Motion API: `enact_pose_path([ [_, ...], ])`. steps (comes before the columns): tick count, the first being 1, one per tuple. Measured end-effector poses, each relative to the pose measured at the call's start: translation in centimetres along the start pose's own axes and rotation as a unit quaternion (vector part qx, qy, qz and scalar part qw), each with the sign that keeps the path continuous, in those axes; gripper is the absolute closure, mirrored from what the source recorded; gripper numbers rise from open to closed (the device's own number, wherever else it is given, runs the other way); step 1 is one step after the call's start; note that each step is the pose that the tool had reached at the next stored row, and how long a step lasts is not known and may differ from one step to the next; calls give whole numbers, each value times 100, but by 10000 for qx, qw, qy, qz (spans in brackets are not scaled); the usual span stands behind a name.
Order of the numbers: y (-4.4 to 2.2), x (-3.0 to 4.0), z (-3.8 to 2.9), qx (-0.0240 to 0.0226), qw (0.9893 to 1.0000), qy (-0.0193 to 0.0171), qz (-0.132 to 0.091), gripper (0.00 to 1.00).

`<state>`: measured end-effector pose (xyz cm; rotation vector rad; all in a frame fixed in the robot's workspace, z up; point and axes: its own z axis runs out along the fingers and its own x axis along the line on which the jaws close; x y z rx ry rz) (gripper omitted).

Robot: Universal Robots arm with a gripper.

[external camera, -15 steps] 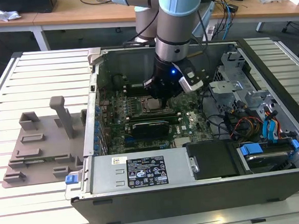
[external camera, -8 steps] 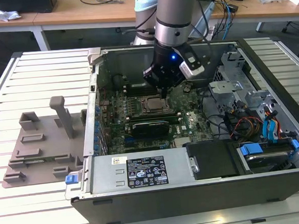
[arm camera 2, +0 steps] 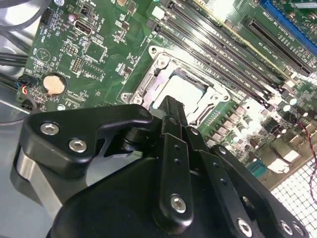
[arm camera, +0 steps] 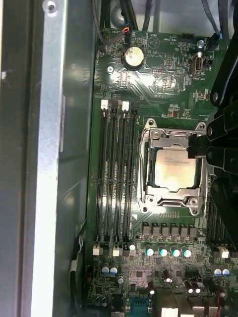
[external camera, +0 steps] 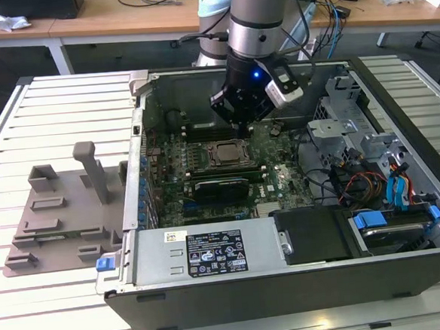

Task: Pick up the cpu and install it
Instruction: 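Install the second cpu locking lever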

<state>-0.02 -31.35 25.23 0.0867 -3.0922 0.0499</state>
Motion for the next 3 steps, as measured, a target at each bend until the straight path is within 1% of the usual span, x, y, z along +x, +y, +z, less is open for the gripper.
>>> enact_pose_path([
  [3, 0, 0, -3, 0, 10000, 0, 0, 89],
])
